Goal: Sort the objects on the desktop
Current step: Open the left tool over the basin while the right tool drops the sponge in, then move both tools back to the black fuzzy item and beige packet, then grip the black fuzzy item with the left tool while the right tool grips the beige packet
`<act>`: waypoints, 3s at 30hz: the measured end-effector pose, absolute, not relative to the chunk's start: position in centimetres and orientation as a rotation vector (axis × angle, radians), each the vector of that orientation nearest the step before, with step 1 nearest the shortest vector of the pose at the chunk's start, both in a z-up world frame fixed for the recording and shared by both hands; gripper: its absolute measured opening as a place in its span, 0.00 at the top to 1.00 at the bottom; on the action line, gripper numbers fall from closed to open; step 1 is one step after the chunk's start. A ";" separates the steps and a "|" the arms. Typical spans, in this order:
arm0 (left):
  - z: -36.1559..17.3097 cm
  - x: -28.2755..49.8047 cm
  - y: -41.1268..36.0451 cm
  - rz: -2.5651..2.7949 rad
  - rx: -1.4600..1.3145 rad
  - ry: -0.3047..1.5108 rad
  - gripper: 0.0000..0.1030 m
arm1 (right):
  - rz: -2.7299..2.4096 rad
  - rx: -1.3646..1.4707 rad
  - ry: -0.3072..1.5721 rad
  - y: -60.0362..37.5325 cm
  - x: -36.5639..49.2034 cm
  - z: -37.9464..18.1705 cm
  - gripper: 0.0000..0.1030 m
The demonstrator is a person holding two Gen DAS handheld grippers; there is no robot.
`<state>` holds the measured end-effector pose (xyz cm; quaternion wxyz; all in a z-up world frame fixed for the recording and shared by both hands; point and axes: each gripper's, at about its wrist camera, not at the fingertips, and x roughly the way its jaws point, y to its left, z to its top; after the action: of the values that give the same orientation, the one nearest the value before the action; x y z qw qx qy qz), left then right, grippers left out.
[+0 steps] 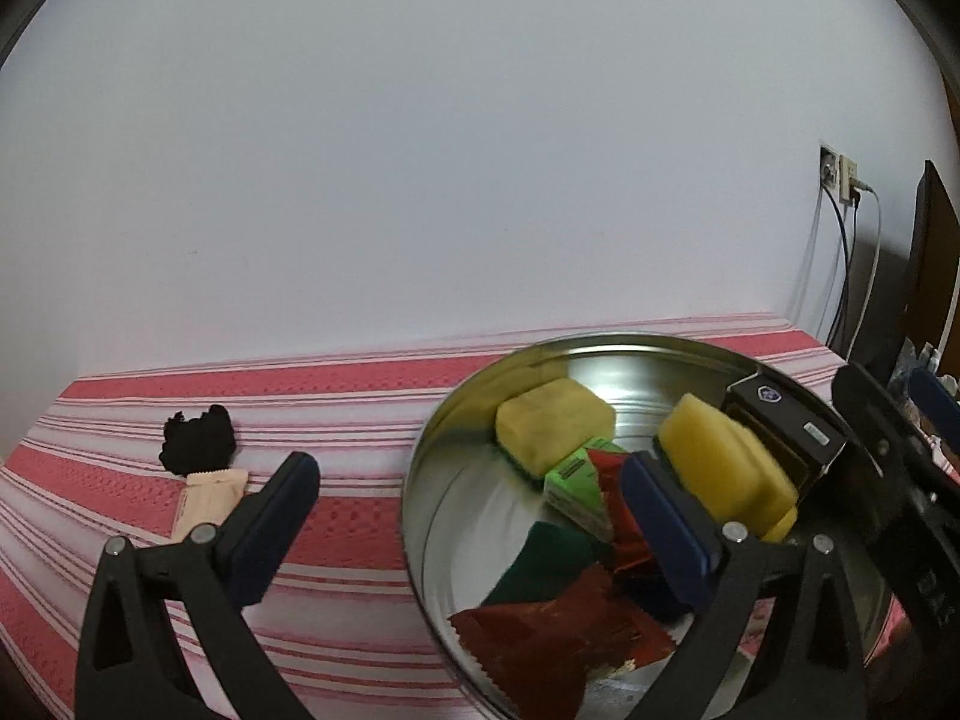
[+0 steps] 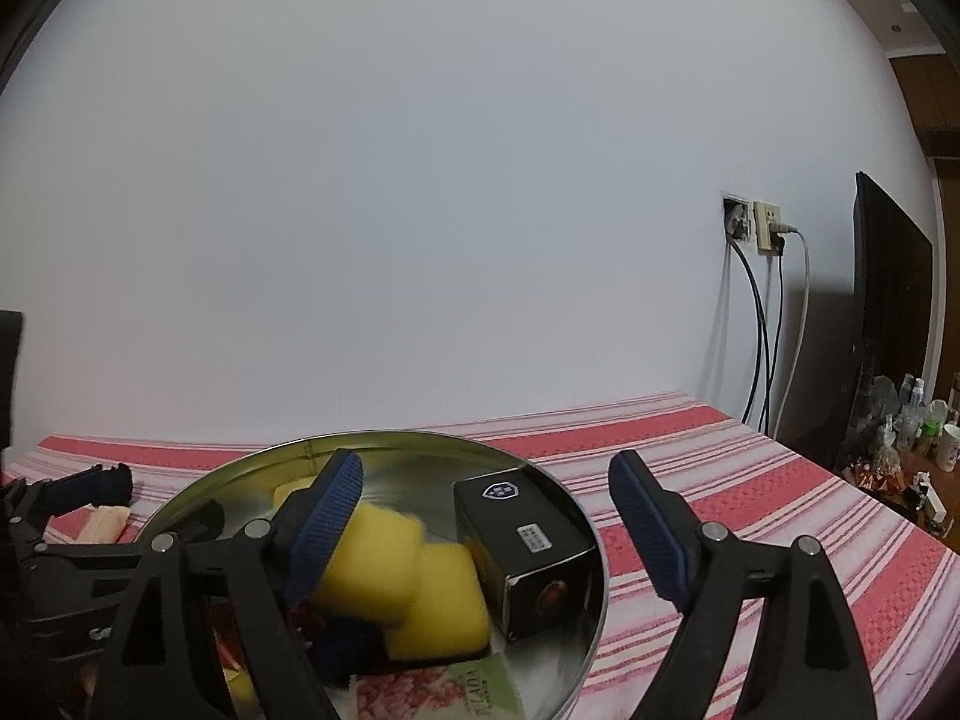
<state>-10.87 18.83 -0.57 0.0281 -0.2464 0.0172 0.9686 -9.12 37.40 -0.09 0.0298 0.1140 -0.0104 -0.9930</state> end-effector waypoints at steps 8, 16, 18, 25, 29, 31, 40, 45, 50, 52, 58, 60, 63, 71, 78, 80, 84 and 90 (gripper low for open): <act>-1.4 -10.5 17.9 3.007 -0.785 0.057 0.02 | -3.076 0.340 -0.030 37.1 -7.5 0.2 0.16; -1.7 -9.7 16.7 2.998 -0.823 0.031 0.02 | -3.031 0.350 -0.073 37.1 -6.9 0.2 0.16; -1.8 -9.4 16.3 2.999 -0.832 0.036 0.02 | -3.025 0.343 -0.060 36.8 -6.6 0.2 0.16; -1.8 -8.4 14.4 3.025 -0.832 0.090 0.02 | -2.971 0.347 -0.107 35.2 -5.4 0.1 0.16; -1.7 -8.0 12.2 3.029 -0.808 0.069 0.00 | -2.930 0.358 -0.091 33.5 -5.2 0.0 0.16; -1.6 -8.0 11.3 3.057 -0.821 0.084 0.01 | -2.910 0.367 -0.073 32.5 -5.2 0.0 0.16; -2.4 -8.7 4.9 3.149 -0.887 -0.004 0.01 | -2.823 0.346 -0.014 27.3 -4.7 0.0 0.16; -3.2 -9.5 1.8 3.182 -0.960 -0.067 0.01 | -2.758 0.336 0.040 24.1 -4.3 -0.1 0.16; -3.6 -9.9 -1.0 3.202 -1.001 -0.152 0.01 | -2.690 0.347 0.065 21.1 -4.3 -0.2 0.16; -3.7 -10.3 -1.6 3.221 -1.011 -0.133 0.01 | -2.666 0.358 0.078 20.1 -4.4 -0.3 0.16; -3.8 -11.9 -4.3 3.282 -1.052 -0.073 0.01 | -2.598 0.419 0.123 17.1 -5.2 -0.9 0.16; -3.8 -13.0 -6.0 3.341 -1.085 -0.048 0.01 | -2.580 0.452 0.134 16.4 -5.7 -1.2 0.16; -3.9 -14.1 -8.4 3.405 -1.119 -0.060 0.01 | -2.558 0.473 0.147 15.2 -6.4 -1.5 0.17; -4.8 -14.2 -13.3 3.428 -1.193 -0.326 0.01 | -2.439 0.658 0.209 10.3 -9.6 -2.9 0.17; -5.0 -14.6 -13.1 3.437 -1.207 -0.287 0.01 | -2.384 0.926 0.232 6.3 -14.3 -5.1 0.17; -5.2 -14.9 -13.2 3.427 -1.216 -0.270 0.01 | -2.381 0.994 0.247 5.7 -15.2 -5.8 0.17; -5.1 -15.0 -13.0 3.422 -1.211 -0.253 0.01 | -2.345 1.115 0.283 4.5 -16.5 -7.0 0.40; -5.1 -14.9 -12.8 3.403 -1.191 -0.259 0.01 | -2.336 1.103 0.329 4.4 -16.4 -6.9 0.61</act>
<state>-14.90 -12.80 -5.08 -0.2344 -0.3202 -0.0696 0.9153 -16.40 4.40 -6.90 0.2655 0.4085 0.1219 -0.8648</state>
